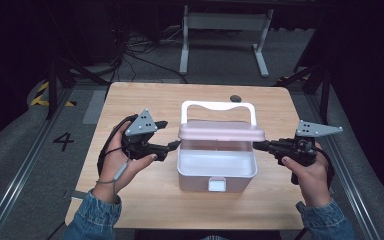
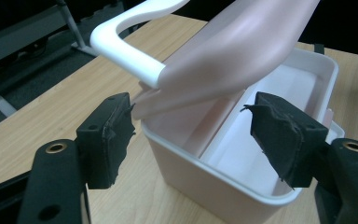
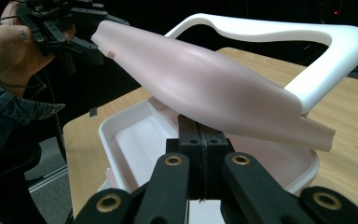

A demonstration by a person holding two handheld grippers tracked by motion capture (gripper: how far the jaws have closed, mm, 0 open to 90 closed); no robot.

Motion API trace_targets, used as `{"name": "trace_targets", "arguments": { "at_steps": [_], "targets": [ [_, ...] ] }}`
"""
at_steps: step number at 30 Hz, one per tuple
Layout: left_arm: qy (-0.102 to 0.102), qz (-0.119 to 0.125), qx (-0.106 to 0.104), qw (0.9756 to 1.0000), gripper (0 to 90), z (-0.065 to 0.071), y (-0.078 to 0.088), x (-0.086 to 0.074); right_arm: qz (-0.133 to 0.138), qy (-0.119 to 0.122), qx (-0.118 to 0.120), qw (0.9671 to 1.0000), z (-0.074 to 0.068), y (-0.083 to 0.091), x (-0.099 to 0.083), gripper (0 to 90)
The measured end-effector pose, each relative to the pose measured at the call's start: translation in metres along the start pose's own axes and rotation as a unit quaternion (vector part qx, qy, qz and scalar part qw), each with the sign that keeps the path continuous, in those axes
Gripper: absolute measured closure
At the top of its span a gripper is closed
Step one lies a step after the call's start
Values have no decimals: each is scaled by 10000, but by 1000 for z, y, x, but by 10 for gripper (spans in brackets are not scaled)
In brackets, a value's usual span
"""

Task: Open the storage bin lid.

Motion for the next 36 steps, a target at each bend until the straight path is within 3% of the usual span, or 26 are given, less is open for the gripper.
{"name": "trace_targets", "arguments": {
  "at_steps": [3,7,12,15,17,19,21,30,36],
  "targets": [
    [-71,-18,-35,10000,289,2,-10,5,22,-11,23,10000,0,0,0,900],
    [-144,-103,101,9998,287,2,-18,9,32,-25,37,10000,0,0,1,900],
    [-189,-62,113,9997,288,4,-28,17,53,-57,71,9999,1,0,1,900],
    [-141,-59,15,9999,291,5,-35,21,42,-60,100,9999,1,0,1,900],
    [-66,-52,100,9999,255,6,-36,24,77,-69,131,9999,1,0,1,900],
    [-96,72,130,9998,280,6,-37,26,80,-65,135,9999,1,1,1,900],
    [-106,213,-2,9997,314,7,-38,28,60,-64,137,9999,1,1,1,900],
    [-546,249,322,9977,412,13,-46,36,104,-82,149,9998,1,2,2,899],
    [-498,286,252,9980,424,11,-46,36,137,-80,116,9998,2,4,2,889]
  ]
}}
Point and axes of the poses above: each handheld gripper's, and its own axes: y roughly backward along the jaws, x roughly out of its top, z roughly to its right, the point moved 2 cm from there along -y, roughly forward along the jaws, and after that the axes turned 12 degrees about -z, right-handed, at the moved point
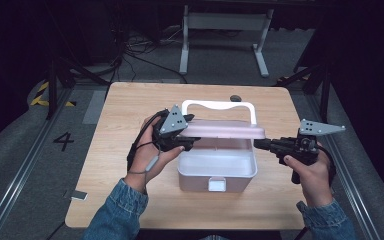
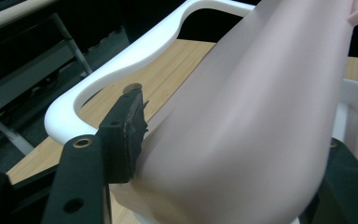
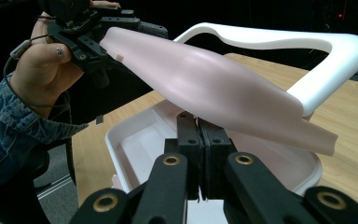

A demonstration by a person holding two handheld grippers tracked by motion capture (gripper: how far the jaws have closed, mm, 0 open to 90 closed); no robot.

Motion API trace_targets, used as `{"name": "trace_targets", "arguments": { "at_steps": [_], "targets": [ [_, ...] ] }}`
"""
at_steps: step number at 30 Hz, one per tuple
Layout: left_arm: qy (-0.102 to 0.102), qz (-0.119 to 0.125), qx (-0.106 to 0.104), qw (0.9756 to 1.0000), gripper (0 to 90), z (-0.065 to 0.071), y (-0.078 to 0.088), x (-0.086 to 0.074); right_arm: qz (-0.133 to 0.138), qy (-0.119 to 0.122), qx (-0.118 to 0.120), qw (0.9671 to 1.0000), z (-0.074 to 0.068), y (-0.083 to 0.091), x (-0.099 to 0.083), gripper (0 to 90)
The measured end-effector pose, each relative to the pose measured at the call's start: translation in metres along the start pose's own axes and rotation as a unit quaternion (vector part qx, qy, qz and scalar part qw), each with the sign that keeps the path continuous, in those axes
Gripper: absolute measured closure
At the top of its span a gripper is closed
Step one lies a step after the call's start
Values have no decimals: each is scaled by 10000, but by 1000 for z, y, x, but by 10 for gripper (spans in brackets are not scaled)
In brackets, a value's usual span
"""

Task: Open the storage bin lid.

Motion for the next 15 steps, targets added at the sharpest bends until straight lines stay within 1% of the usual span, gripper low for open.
{"name": "trace_targets", "arguments": {
  "at_steps": [4,8,10,13,15],
  "targets": [
    [1,-16,-26,10000,424,-2,0,1,-28,10,47,10000,-1,1,0,870],
    [33,4,-97,9999,429,-5,1,2,-37,58,5,10000,-2,5,0,860],
    [107,22,-178,9998,433,-8,2,3,-31,91,-16,10000,-3,8,1,844],
    [222,66,-270,9994,442,-12,3,4,-97,137,-35,9999,-3,11,1,798],
    [286,101,-305,9991,455,-16,4,5,-103,131,-71,9998,-3,13,1,785]
  ]
}}
Point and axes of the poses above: each handheld gripper's, and its own axes: y roughly backward along the jaws, x roughly out of its top, z roughly to its right, the point moved 2 cm from there along -y, roughly forward along the jaws, and after that the axes turned 12 degrees about -z, right-handed, at the moved point
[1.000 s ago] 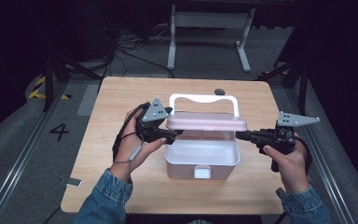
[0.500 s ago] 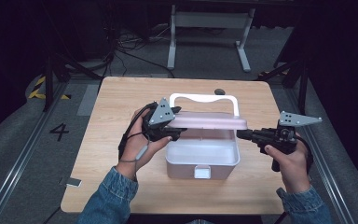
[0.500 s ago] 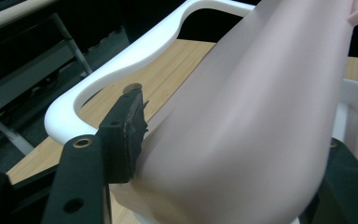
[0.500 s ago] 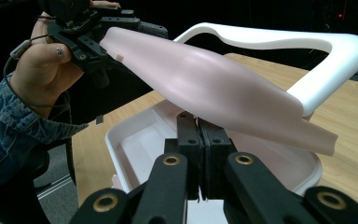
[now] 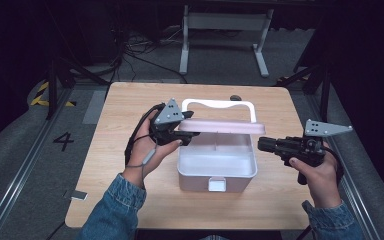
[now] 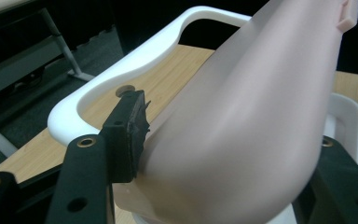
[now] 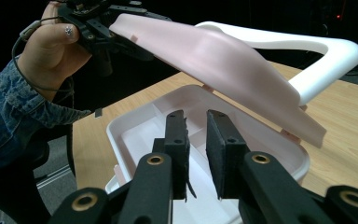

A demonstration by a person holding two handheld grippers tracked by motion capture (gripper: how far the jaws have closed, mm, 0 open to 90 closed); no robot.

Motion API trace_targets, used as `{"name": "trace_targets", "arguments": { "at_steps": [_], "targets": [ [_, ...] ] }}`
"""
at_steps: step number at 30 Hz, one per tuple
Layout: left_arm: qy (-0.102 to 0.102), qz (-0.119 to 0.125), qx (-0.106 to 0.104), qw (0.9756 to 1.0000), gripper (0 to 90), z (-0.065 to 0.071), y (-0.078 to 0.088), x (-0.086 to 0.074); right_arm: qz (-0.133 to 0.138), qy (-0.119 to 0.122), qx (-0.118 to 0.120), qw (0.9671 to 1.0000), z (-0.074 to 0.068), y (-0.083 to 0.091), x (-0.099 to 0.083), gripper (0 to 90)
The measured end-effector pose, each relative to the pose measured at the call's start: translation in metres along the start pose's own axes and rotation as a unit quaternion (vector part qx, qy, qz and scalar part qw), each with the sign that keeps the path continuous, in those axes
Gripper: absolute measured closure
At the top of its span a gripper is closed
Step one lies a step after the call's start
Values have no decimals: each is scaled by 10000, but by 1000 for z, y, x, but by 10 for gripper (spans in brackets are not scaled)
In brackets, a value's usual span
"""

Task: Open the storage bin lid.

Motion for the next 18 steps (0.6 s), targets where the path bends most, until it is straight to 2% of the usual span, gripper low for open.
{"name": "trace_targets", "arguments": {
  "at_steps": [6,11,13,18],
  "targets": [
    [200,118,-87,9997,493,-9,1,5,30,-64,-36,10000,2,6,-3,770],
    [250,86,1,9996,567,-18,0,10,114,-134,-170,9997,5,17,-7,759],
    [332,79,51,9994,595,-24,-1,13,135,-139,-217,9996,7,19,-7,758],
    [424,48,79,9991,625,-31,-4,18,154,-157,-243,9995,10,22,-7,757]
  ]
}}
Point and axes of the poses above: each handheld gripper's, and its own axes: y roughly backward along the jaws, x roughly out of its top, z roughly to its right, the point moved 2 cm from there along -y, roughly forward along the jaws, and after that the axes turned 12 degrees about -z, right-handed, at the moved point
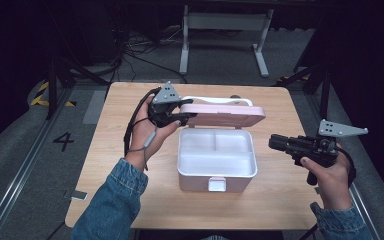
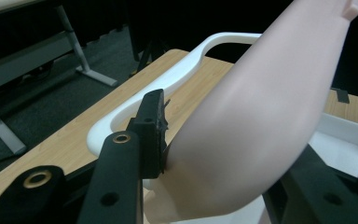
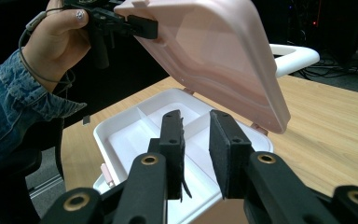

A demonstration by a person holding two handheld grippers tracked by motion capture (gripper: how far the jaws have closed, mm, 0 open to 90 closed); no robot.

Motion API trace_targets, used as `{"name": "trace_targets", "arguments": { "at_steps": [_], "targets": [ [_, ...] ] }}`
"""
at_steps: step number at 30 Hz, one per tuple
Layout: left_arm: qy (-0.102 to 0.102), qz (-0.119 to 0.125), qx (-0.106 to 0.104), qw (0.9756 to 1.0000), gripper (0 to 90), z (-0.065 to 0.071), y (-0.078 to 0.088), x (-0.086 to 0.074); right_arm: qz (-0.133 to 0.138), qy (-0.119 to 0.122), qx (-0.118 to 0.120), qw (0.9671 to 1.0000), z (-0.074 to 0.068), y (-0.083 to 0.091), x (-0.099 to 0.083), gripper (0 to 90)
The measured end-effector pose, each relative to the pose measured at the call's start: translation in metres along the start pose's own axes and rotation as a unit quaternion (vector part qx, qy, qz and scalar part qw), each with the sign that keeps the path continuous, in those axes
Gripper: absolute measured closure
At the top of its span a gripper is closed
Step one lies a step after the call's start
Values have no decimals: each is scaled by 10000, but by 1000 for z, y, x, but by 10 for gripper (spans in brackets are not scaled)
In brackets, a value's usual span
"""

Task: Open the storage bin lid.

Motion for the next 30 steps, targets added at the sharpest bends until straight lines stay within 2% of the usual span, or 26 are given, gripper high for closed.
{"name": "trace_targets", "arguments": {
  "at_steps": [5,14,20,22,25,30],
  "targets": [
    [94,11,37,9999,624,-6,-4,4,-76,-28,33,10000,3,-1,-2,723],
    [230,-80,153,9996,622,-21,-13,14,-272,172,-541,9980,12,1,-5,634],
    [362,-122,159,9991,615,-32,-21,18,-361,189,-797,9960,23,3,-11,586],
    [456,-171,139,9987,607,-35,-24,21,-357,153,-820,9959,26,4,-12,579],
    [473,-302,211,9982,591,-43,-31,25,-315,107,-857,9958,29,5,-13,565],
    [563,-309,215,9977,572,-51,-40,27,-305,105,-846,9959,30,6,-13,560]
  ]
}}
Point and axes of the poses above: each handheld gripper's, and its own axes: y roughly backward along the jaws, x roughly out of its top, z roughly to its right, the point moved 2 cm from there along -y, roughly forward along the jaws, and after that the axes turned 12 degrees about -z, right-handed, at the moved point
